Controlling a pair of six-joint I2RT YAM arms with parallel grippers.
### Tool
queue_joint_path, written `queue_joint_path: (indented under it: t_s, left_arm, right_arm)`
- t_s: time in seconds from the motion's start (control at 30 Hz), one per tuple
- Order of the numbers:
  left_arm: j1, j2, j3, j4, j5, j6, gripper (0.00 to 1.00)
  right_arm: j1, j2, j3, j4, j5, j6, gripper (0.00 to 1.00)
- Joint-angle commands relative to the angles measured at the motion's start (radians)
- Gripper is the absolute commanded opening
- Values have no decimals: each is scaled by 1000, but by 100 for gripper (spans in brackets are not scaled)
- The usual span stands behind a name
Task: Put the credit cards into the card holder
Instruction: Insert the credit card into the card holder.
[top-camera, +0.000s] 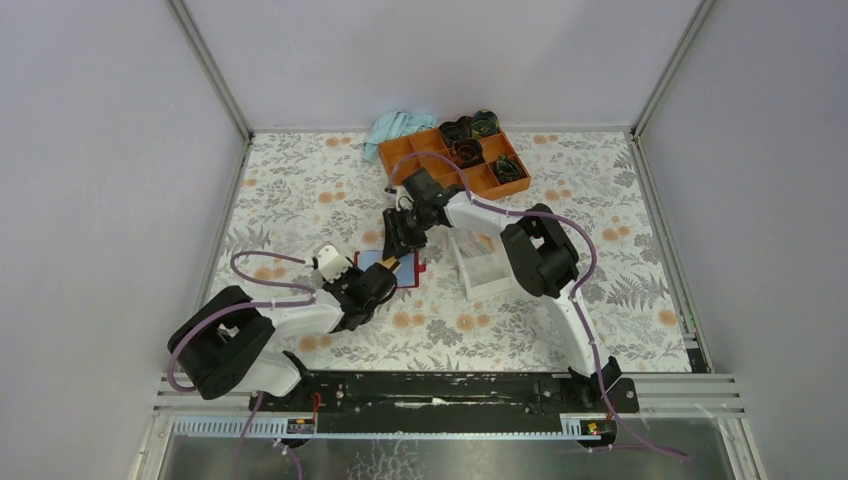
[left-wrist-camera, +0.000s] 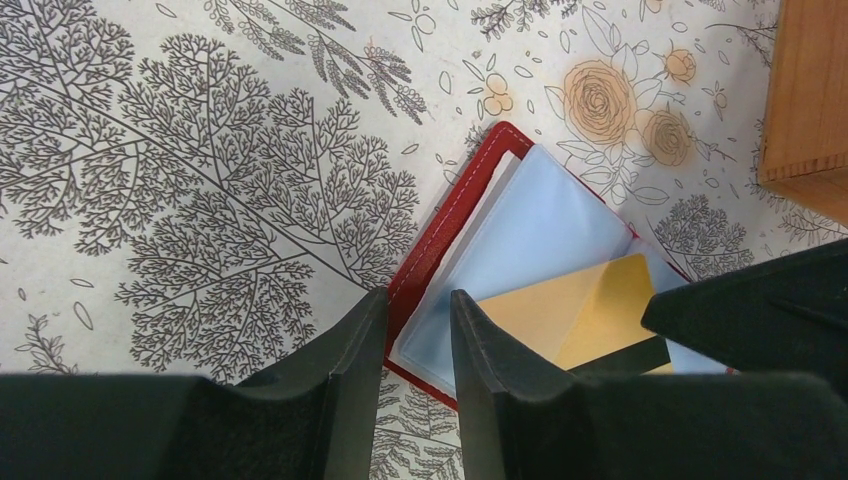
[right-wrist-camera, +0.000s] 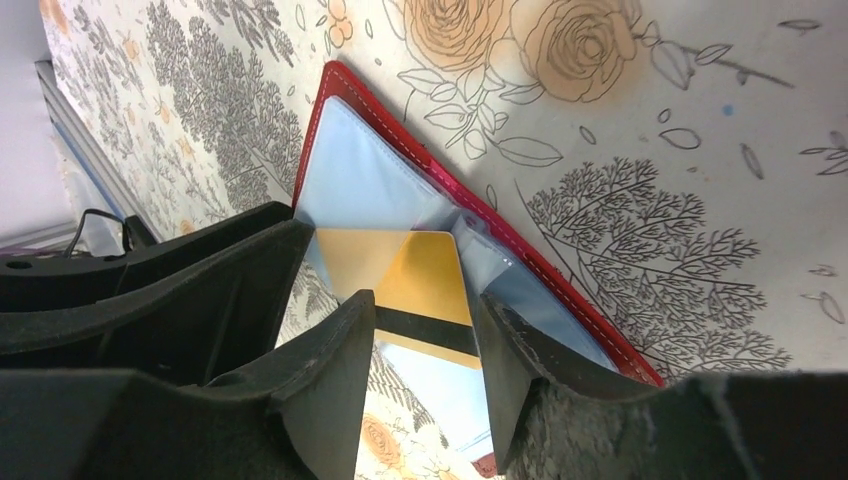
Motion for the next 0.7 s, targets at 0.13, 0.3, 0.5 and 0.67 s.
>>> queue_joint_path:
  t_s: [0.13,0.3,0.5,0.67]
  left_arm:
    - [3,33,16,-10,32,0,37]
    - [3,25,12,-10,31,-1,37]
    - [3,24,11,-12,29,-6,37]
    - [4,24,14,-14,31,-8,37]
  right_arm:
    - [4,-154,-39,85,156,18,51]
    - [3,-214,-98,133,235,21,49]
    - [9,-273,-191,142,306,-2,10]
    - [38,-297,-271,139,343,-22,0]
